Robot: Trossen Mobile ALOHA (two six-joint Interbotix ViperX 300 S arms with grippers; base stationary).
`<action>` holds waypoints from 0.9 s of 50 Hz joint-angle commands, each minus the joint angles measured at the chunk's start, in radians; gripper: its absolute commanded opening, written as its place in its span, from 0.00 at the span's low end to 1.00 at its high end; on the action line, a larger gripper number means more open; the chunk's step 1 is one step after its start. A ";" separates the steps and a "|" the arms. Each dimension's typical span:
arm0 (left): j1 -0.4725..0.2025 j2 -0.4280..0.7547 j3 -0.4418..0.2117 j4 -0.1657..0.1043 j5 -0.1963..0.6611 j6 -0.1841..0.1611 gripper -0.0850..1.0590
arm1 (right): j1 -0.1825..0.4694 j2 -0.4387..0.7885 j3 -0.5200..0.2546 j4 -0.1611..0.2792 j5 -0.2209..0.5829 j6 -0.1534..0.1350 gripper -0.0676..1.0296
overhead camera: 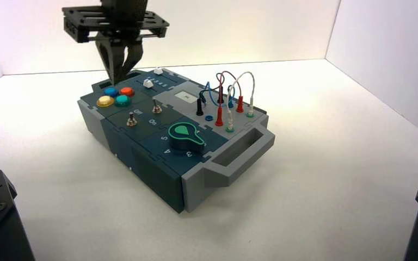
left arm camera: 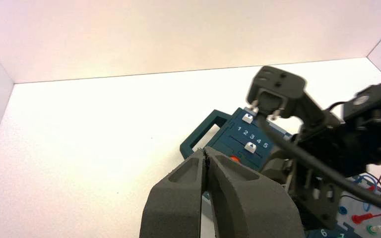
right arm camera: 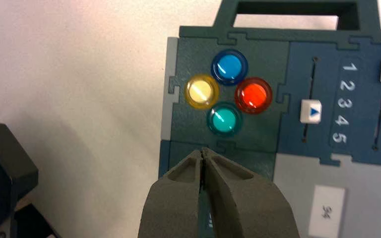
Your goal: Push the green button with the right gripper.
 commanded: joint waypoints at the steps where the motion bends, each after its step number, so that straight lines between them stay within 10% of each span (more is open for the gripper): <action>1: 0.006 0.006 -0.018 0.002 -0.005 0.002 0.05 | 0.009 0.005 -0.054 0.006 0.014 -0.003 0.04; 45: 0.006 0.005 -0.018 0.000 -0.005 0.002 0.05 | 0.003 0.087 -0.098 0.006 0.028 -0.006 0.04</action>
